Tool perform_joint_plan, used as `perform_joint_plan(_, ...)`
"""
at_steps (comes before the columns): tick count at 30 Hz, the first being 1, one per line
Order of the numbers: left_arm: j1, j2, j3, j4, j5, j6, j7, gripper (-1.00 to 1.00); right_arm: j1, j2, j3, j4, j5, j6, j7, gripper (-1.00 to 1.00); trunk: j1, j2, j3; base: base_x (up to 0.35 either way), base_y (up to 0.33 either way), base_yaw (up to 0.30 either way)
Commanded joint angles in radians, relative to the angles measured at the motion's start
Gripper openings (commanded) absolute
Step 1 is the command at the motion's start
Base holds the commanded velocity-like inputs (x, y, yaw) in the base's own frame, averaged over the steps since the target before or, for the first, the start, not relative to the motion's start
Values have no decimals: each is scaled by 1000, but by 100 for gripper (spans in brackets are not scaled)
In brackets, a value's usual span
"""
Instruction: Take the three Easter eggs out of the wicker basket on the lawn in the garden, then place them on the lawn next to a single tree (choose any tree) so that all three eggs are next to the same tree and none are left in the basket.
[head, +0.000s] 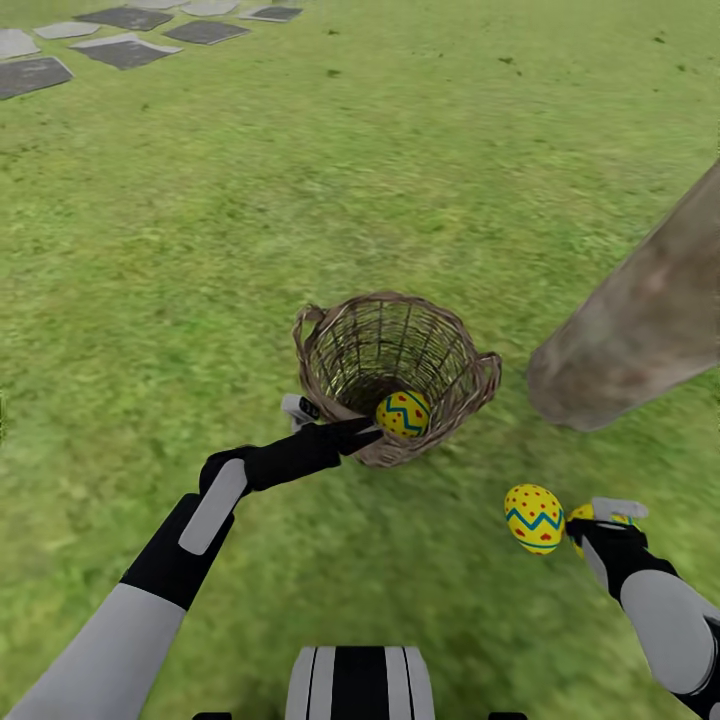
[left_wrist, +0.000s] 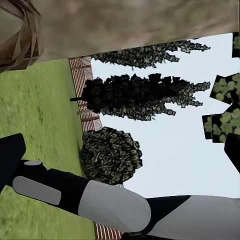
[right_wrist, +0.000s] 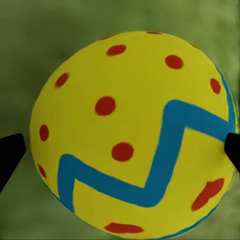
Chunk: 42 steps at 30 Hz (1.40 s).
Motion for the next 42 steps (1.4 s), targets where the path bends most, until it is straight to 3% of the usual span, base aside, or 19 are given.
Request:
perform_joint_plan(1, -1, 1, -2, 1, 5, 4, 0, 100, -1, 0, -4, -3, 7, 5, -1, 100, -1, 0, 3, 0, 0, 0)
perform_joint_plan(6, -1, 1, -2, 1, 4, 4, 0, 100, 0, 1, -9, -64, 7, 5, 27, 100, -3, 1, 23, 0, 0, 0)
perform_joint_plan(13, -1, 1, -2, 1, 2, 4, 1, 100, 12, 5, -9, -227, 3, 20, 62, 100, -6, 3, 50, 0, 0, 0)
perform_joint_plan(15, -1, 1, -2, 1, 1, 4, 1, 100, 13, 4, -9, -243, 2, 55, 97, 100, -7, 3, 58, 0, 0, 0)
perform_joint_plan(17, -1, 2, 0, 1, -1, 5, 1, 100, 13, 1, -10, -247, 2, 196, 219, 100, -8, 4, 65, 0, 0, 0)
perform_joint_plan(19, -1, 7, 6, 0, 0, 9, -1, 100, 13, -4, -9, -250, 4, 345, 430, 100, -9, 4, 73, 0, 0, 0)
perform_joint_plan(20, -1, 9, 7, 0, 1, 12, -1, 100, 13, -6, -9, -259, 4, 386, 515, 100, -9, 4, 77, 0, 0, 0)
perform_joint_plan(23, -1, 20, 16, -3, 3, 20, -2, 100, 13, -9, -6, -372, 12, 499, 867, 100, -10, 5, 89, 0, 0, 0)
perform_joint_plan(24, -1, 36, 30, -5, 5, 21, -3, 100, 21, -12, -6, -458, 13, 529, 1010, 100, -11, 5, 92, 0, 0, 0)
perform_joint_plan(25, -1, 51, 40, -6, 6, 22, -3, 100, 86, -19, -8, -626, 7, 577, 1177, 100, -11, 6, 96, 0, 0, 0)
perform_joint_plan(26, -1, 53, 42, -6, 6, 23, -3, 100, 111, -19, -8, -689, 6, 601, 1229, 100, -12, 6, 100, 0, 0, 0)
perform_joint_plan(27, -1, 56, 43, -6, 6, 23, -3, 100, 181, -15, -25, -857, 5, 694, 1339, 100, -12, 6, 104, 0, 0, 0)
perform_joint_plan(30, -1, 58, 43, -6, 6, 23, -3, 100, 256, -11, -67, -1047, 4, 759, 1393, 100, -14, 7, 116, 0, 0, 0)
perform_joint_plan(32, -1, 64, 43, -8, 6, 24, -4, 100, 295, -9, -78, -1119, 1, 791, 1433, 100, -14, 7, 123, 0, 0, 0)
perform_joint_plan(36, -1, 91, 48, -10, 9, 25, -5, 100, 308, -7, -79, -1140, 2, 804, 1554, 100, -16, 8, 139, 0, 0, 0)
perform_joint_plan(42, -1, 97, 85, -8, 10, 26, -6, 100, 309, -4, -79, -1142, -4, 807, 1577, 100, -19, 10, 162, 0, 0, 0)
